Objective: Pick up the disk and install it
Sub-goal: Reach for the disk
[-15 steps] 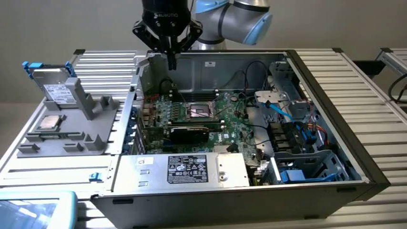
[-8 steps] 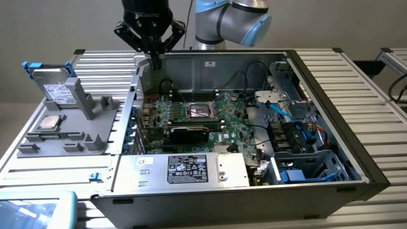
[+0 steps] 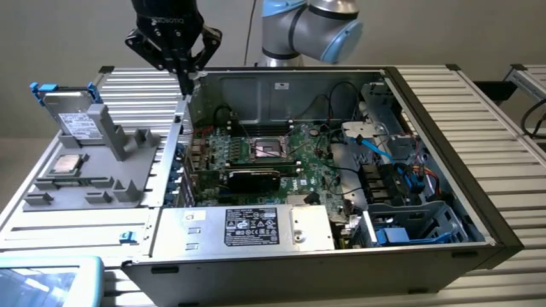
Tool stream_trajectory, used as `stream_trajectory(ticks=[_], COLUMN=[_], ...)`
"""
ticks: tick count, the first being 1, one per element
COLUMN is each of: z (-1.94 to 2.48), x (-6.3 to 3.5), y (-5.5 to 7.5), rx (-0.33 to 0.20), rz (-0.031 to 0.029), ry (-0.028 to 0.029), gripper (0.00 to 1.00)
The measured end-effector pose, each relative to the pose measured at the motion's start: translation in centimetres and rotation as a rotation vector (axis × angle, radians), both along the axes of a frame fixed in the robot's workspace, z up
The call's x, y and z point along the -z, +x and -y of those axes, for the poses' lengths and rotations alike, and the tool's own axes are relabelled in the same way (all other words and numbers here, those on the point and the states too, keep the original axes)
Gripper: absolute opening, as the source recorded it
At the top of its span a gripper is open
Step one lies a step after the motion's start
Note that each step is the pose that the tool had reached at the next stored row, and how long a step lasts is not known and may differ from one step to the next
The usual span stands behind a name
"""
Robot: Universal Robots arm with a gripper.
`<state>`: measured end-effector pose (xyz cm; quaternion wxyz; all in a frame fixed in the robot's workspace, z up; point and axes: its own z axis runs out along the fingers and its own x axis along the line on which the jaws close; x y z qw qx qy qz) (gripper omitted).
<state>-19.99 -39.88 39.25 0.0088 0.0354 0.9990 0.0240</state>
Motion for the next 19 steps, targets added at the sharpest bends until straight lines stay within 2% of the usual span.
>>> stream_trajectory(ticks=[19], z=[0.00], x=[0.00], y=[-8.7], rx=[0.000], rz=[-0.0008], ry=[0.0000], gripper=[0.11])
